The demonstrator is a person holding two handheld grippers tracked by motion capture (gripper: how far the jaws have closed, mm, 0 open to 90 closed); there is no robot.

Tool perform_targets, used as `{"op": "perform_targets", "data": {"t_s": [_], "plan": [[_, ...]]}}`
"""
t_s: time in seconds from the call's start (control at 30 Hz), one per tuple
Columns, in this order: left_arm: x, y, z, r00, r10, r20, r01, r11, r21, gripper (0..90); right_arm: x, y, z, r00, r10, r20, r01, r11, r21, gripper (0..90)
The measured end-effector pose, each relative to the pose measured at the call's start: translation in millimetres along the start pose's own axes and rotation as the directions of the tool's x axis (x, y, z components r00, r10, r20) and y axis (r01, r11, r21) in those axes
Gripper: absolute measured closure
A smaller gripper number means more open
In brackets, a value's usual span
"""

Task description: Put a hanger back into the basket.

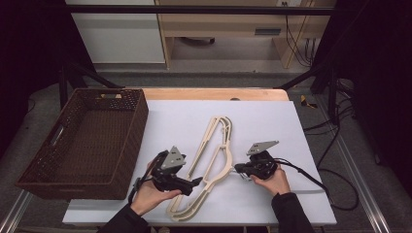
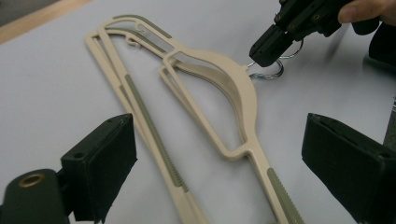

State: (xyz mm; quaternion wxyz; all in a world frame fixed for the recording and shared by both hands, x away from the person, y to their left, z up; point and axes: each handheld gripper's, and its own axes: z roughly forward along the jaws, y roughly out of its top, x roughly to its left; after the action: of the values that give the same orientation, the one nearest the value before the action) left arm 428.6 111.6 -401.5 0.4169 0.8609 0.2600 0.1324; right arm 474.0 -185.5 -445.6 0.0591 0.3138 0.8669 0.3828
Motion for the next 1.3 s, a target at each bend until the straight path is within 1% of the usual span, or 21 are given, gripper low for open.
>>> {"op": "perform_targets", "data": {"t_s": [0.1,0.23,0.3,0.43,0.47,0.5,0.53,0.57,0.6,0.63,0.67,0.7,0.77,0.83,0.93,1.0,1.03,1.1,1.13,1.23,1.3], "plan": [[-5.2,2.9,17.8,0.9998,0.007,0.018,-0.007,0.9997,0.022,12.8,0.9,0.3,-0.1,0.9999,0.014,0.001,-0.014,1.0,-0.004,87.3],[-10.1,5.6,38.6,0.9988,0.009,0.048,-0.011,0.9989,0.046,17.4,1.1,0.5,-0.2,0.9998,0.017,0.0,-0.017,1.0,-0.003,87.3],[-12.4,6.6,48.3,0.9981,0.018,0.06,-0.022,0.9975,0.067,19.1,1.1,0.4,-0.3,0.9999,0.016,0.001,-0.016,1.0,0.0,87.3],[-17.1,7.5,65.5,0.997,0.032,0.071,-0.039,0.9947,0.095,23.6,2.4,1.1,-0.8,0.9996,0.029,0.006,-0.029,1.0,0.005,87.4],[-18.2,7.2,69.7,0.9965,0.033,0.076,-0.04,0.9941,0.101,25.1,2.4,1.1,-1.0,0.9997,0.025,0.005,-0.025,1.0,0.008,87.3],[-19.6,6.2,74.2,0.9967,0.023,0.078,-0.031,0.9946,0.099,26.6,2.5,1.3,-1.0,0.9998,0.02,0.005,-0.02,1.0,0.006,87.4],[-19.6,6.2,74.2,0.9967,0.023,0.078,-0.031,0.9946,0.099,27.8,2.2,1.5,-1.2,0.9999,0.011,0.002,-0.011,1.0,0.008,87.3],[-20.7,4.9,80.6,0.996,0.033,0.083,-0.043,0.9922,0.117,29.3,3.0,2.0,-1.3,0.9999,0.009,0.007,-0.009,1.0,0.01,87.4],[-20.7,4.9,80.6,0.996,0.033,0.083,-0.043,0.9922,0.117,31.0,4.4,2.8,-1.3,0.9998,0.018,0.011,-0.019,1.0,0.009,87.4],[-21.6,3.5,86.3,0.9958,0.032,0.085,-0.043,0.9911,0.126,33.4,4.8,3.3,-1.5,0.9998,0.013,0.013,-0.014,1.0,0.011,87.4],[-21.0,3.2,87.9,0.9957,0.03,0.087,-0.042,0.9903,0.132,36.4,5.9,3.8,-2.0,0.9997,0.019,0.013,-0.019,1.0,0.014,87.4],[-20.6,3.1,89.2,0.9957,0.014,0.092,-0.025,0.9917,0.126,39.2,6.0,4.1,-1.8,0.9998,0.014,0.017,-0.014,1.0,0.014,87.4],[-18.8,3.7,88.8,0.9952,0.009,0.098,-0.023,0.9903,0.137,44.7,6.3,4.6,-2.5,0.9999,0.005,0.015,-0.005,1.0,0.016,87.4],[-18.3,3.3,88.8,0.9945,0.008,0.104,-0.023,0.9899,0.14,48.8,8.0,5.8,-3.4,0.9997,0.014,0.022,-0.014,1.0,0.02,87.4],[-19.3,3.0,89.9,0.9938,0.011,0.11,-0.027,0.9888,0.147,52.9,10.1,7.4,-3.5,0.9998,0.011,0.017,-0.011,1.0,0.018,87.4],[-19.9,2.8,90.6,0.994,0.014,0.108,-0.031,0.988,0.151,56.2,11.0,8.1,-3.5,0.9998,0.012,0.019,-0.012,1.0,0.022,87.4],[-21.0,2.1,92.3,0.994,0.016,0.108,-0.034,0.9852,0.168,57.5,11.2,8.2,-3.6,0.9997,0.012,0.019,-0.013,1.0,0.024,87.4],[-21.7,1.2,93.9,0.9938,0.013,0.111,-0.032,0.9853,0.168,61.2,11.1,8.3,-3.6,0.9997,0.014,0.019,-0.015,1.0,0.025,87.4],[-22.6,0.9,94.6,0.9935,0.017,0.113,-0.037,0.9821,0.184,63.3,11.1,8.4,-3.7,0.9997,0.011,0.02,-0.012,1.0,0.024,87.4],[-21.9,1.5,93.4,0.9954,0.018,0.094,-0.036,0.9812,0.19,69.6,11.8,8.5,-4.5,0.9998,0.007,0.018,-0.008,1.0,0.025,87.3],[-20.3,1.8,92.0,0.9957,0.002,0.093,-0.02,0.9822,0.187,74.0,12.9,8.7,-4.9,0.9998,0.008,0.021,-0.008,1.0,0.024,87.2]]}}
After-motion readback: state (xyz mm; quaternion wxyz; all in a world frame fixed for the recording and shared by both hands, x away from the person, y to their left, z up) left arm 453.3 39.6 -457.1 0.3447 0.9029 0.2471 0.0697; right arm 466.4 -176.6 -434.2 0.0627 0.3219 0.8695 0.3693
